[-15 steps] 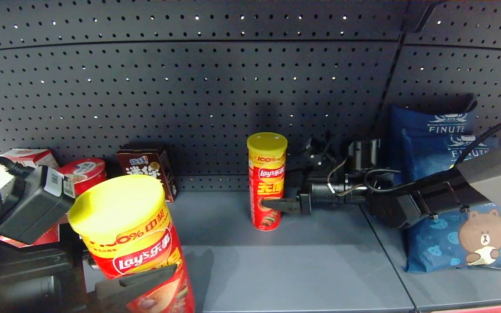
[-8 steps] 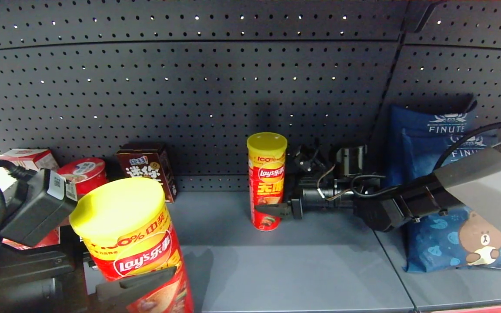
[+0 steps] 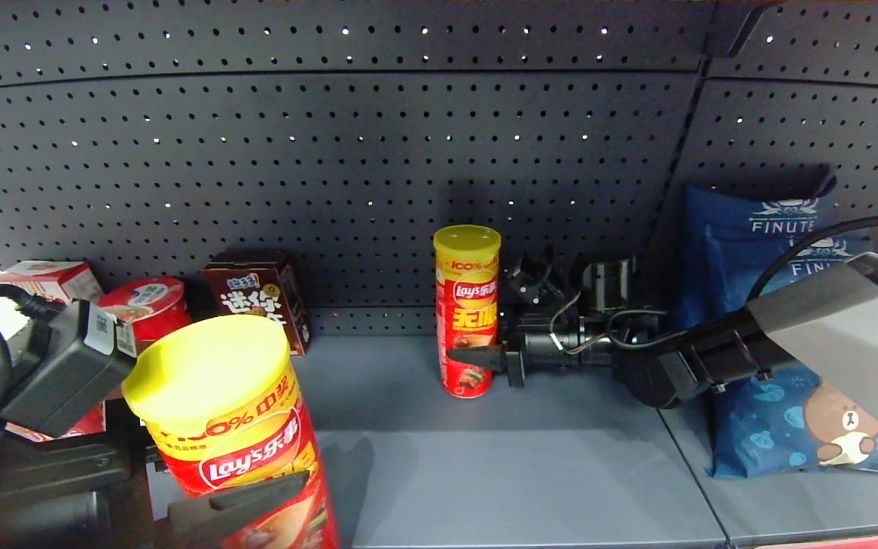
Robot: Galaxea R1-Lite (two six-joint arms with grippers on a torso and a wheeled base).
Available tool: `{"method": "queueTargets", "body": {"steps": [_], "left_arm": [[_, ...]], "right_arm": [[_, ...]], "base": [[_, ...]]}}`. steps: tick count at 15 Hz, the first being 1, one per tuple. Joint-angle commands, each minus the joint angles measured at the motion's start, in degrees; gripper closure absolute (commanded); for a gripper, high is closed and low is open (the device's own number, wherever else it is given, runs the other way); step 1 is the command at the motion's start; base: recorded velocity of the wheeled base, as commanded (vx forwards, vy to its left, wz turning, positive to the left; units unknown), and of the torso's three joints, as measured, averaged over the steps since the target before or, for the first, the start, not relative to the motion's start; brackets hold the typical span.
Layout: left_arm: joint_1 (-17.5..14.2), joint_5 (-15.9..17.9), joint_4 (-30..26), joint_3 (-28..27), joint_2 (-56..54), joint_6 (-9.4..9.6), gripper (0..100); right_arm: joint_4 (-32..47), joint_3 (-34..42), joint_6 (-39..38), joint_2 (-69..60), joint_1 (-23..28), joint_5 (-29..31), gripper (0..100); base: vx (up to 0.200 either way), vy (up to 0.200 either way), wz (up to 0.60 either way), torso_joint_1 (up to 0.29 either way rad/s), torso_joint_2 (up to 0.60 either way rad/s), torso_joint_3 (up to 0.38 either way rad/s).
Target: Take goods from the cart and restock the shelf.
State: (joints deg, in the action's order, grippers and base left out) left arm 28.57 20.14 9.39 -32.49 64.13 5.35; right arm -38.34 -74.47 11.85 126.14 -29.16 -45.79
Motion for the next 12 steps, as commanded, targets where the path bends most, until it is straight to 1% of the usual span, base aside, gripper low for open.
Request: {"method": "queueTargets", "body": {"steps": [1, 3, 4, 5, 7, 8, 9, 11, 12], "left_arm": [[-0.01, -0.01, 0.19, 0.50, -0.15, 0.01, 100], [-0.10, -0.01, 0.28, 1.11, -0.33, 0.01, 100], [-0.10, -0.01, 0.28, 1.11, -0.41, 0.01, 100], [-0.10, -0.01, 0.28, 1.11, -0.41, 0.01, 100], [-0.10, -0.10, 0.19, 1.46, -0.94, -0.08, 100], [-0.10, -0.10, 0.19, 1.73, -1.21, -0.08, 100], [-0.19, -0.28, 0.11, 2.78, -2.08, -0.08, 100], [-0.10, -0.45, 0.11, 3.57, -2.44, -0.08, 100], [-0.10, -0.45, 0.19, 3.22, -2.35, -0.08, 100]], "right_arm": [[-0.07, 0.38, -0.07, -0.98, -0.81, 0.00, 100], [0.02, 1.70, -0.16, -3.18, -1.95, 0.35, 100], [0.19, 2.84, -0.16, -4.67, -2.66, 1.58, 100], [0.55, 5.92, -0.60, -8.19, -4.33, 5.09, 100], [0.11, 12.33, -1.92, -13.90, -6.17, 8.61, 100], [0.02, 14.18, -1.92, -15.57, -6.52, 10.28, 100], [0.11, 18.13, -2.18, -20.14, -8.28, 14.15, 100], [-0.07, 23.06, -5.61, -26.38, -10.65, 19.16, 100], [-0.16, 25.69, -7.37, -29.72, -11.62, 20.74, 100]], "base": [[0.000, 0.000, 0.00, 0.000, 0.00, 0.000], [0.000, 0.000, 0.00, 0.000, 0.00, 0.000], [0.000, 0.000, 0.00, 0.000, 0.00, 0.000], [0.000, 0.000, 0.00, 0.000, 0.00, 0.000], [0.000, 0.000, 0.00, 0.000, 0.00, 0.000], [0.000, 0.000, 0.00, 0.000, 0.00, 0.000], [0.000, 0.000, 0.00, 0.000, 0.00, 0.000], [0.000, 0.000, 0.00, 0.000, 0.00, 0.000], [0.000, 0.000, 0.00, 0.000, 0.00, 0.000]]}}
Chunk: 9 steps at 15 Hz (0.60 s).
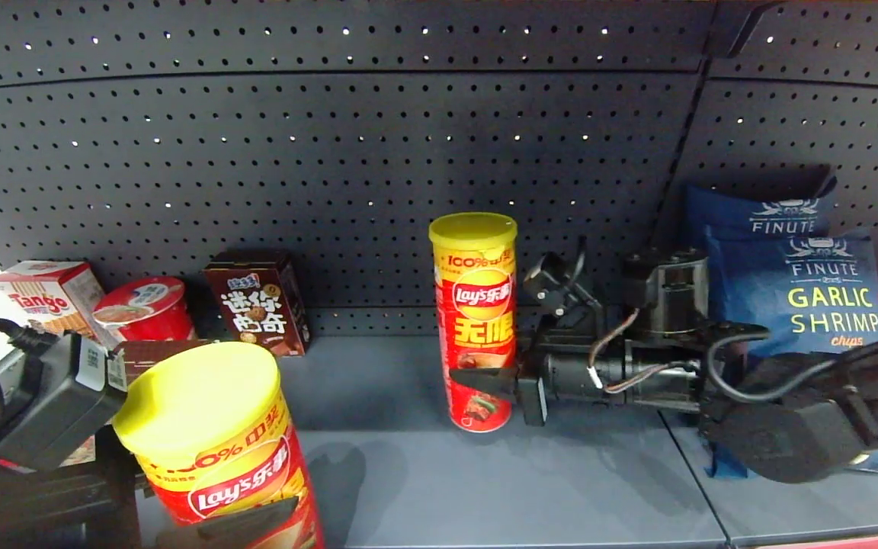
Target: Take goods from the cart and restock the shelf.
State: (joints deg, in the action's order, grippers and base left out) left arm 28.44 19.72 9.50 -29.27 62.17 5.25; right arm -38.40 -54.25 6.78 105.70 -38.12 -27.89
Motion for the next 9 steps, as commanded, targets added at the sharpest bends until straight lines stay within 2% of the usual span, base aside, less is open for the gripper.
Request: {"method": "queueTargets", "body": {"steps": [1, 7, 9], "left_arm": [[0.04, -0.04, 0.26, -0.44, -0.21, 0.02, 100], [0.12, -0.92, 0.26, -1.05, 0.85, 0.20, 100], [0.21, -0.92, 0.35, -1.23, 1.11, 0.20, 100]], "right_arm": [[-0.10, 8.02, -3.35, -12.36, -2.92, 3.11, 100], [-0.27, 20.50, -3.79, -23.53, -2.66, 3.19, 100], [-0.27, 22.43, -3.88, -24.67, -2.57, 3.19, 100]], "base": [[0.000, 0.000, 0.00, 0.000, 0.00, 0.000], [0.000, 0.000, 0.00, 0.000, 0.00, 0.000], [0.000, 0.000, 0.00, 0.000, 0.00, 0.000]]}}
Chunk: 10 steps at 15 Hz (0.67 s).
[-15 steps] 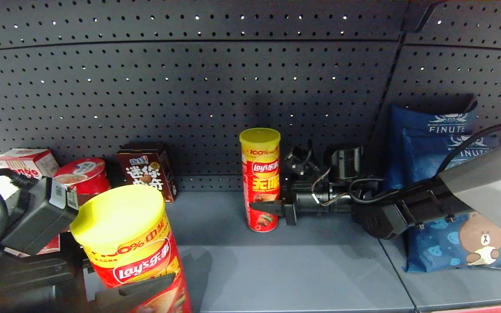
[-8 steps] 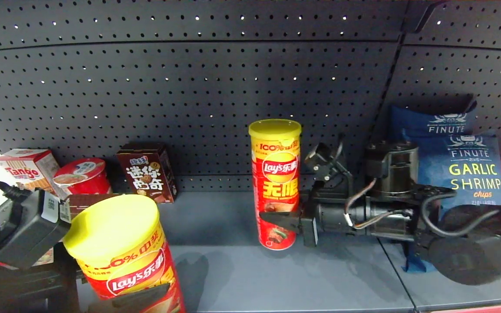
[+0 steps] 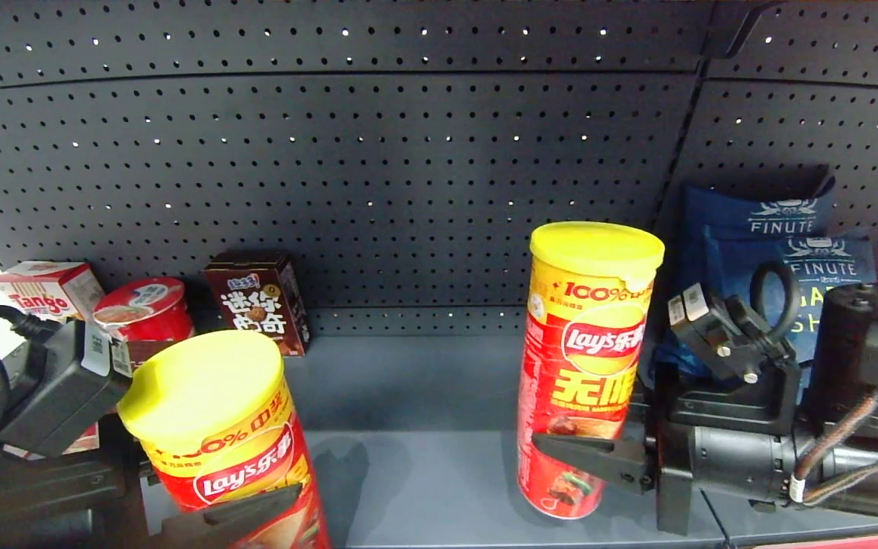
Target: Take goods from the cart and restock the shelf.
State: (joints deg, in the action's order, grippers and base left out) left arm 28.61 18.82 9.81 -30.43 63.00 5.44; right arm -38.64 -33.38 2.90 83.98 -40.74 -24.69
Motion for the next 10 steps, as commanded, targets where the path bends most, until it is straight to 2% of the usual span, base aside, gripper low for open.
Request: {"method": "queueTargets", "body": {"steps": [1, 6, 10], "left_arm": [[0.04, -0.01, 0.03, -0.07, 0.46, 0.01, 100], [0.04, -0.01, 0.29, -2.62, 2.83, 0.01, 100], [0.48, 0.07, 0.38, -4.90, 6.26, 0.01, 100]], "right_arm": [[-0.29, 2.00, 0.00, -3.12, 0.14, -0.01, 100], [-8.82, 9.56, -0.09, -1.80, 0.22, -1.24, 100], [-13.91, 10.53, 0.53, 1.80, 0.40, -0.71, 100]], "base": [[0.000, 0.000, 0.00, 0.000, 0.00, 0.000], [0.000, 0.000, 0.00, 0.000, 0.00, 0.000], [0.000, 0.000, 0.00, 0.000, 0.00, 0.000]]}}
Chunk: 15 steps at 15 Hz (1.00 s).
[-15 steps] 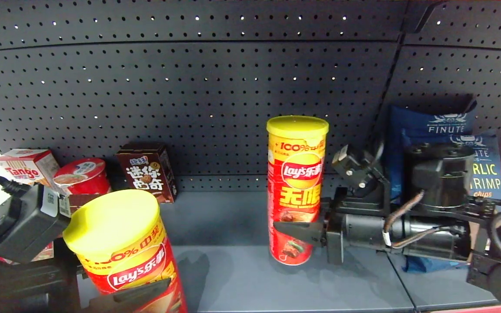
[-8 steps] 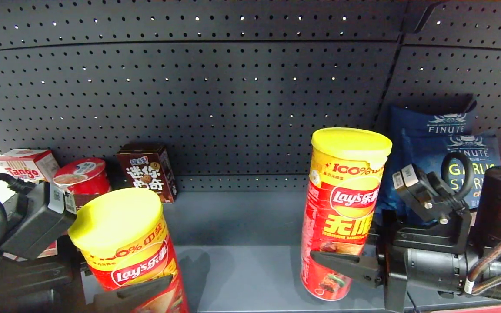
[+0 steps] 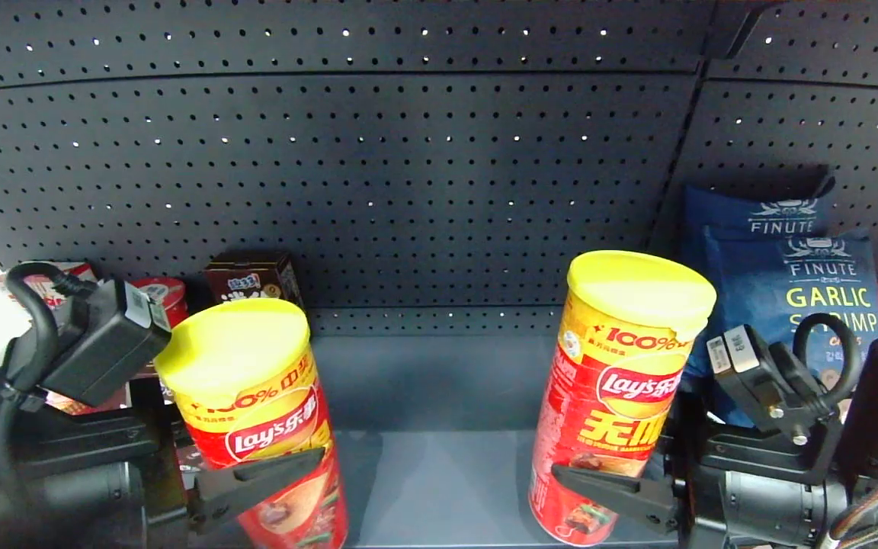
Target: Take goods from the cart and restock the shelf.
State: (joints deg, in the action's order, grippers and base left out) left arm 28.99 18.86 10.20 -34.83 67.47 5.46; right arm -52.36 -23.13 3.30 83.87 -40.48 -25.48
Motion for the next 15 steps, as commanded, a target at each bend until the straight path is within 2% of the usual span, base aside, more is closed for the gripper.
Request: {"method": "queueTargets", "body": {"steps": [1, 7, 15], "left_arm": [[0.19, 0.04, 0.78, -0.42, 2.13, 0.08, 100], [0.10, 0.13, 2.36, -2.79, 5.39, 0.08, 100], [0.10, -0.05, 2.36, -2.79, 5.74, 0.08, 100]], "right_arm": [[-0.38, 0.54, 0.39, 2.88, 0.49, 0.17, 100], [-6.97, 0.27, 0.30, 10.00, 0.85, -0.19, 100], [-12.94, -0.25, 0.39, 16.41, 1.37, -1.59, 100]], "base": [[0.000, 0.000, 0.00, 0.000, 0.00, 0.000], [0.000, 0.000, 0.00, 0.000, 0.00, 0.000], [0.000, 0.000, 0.00, 0.000, 0.00, 0.000]]}}
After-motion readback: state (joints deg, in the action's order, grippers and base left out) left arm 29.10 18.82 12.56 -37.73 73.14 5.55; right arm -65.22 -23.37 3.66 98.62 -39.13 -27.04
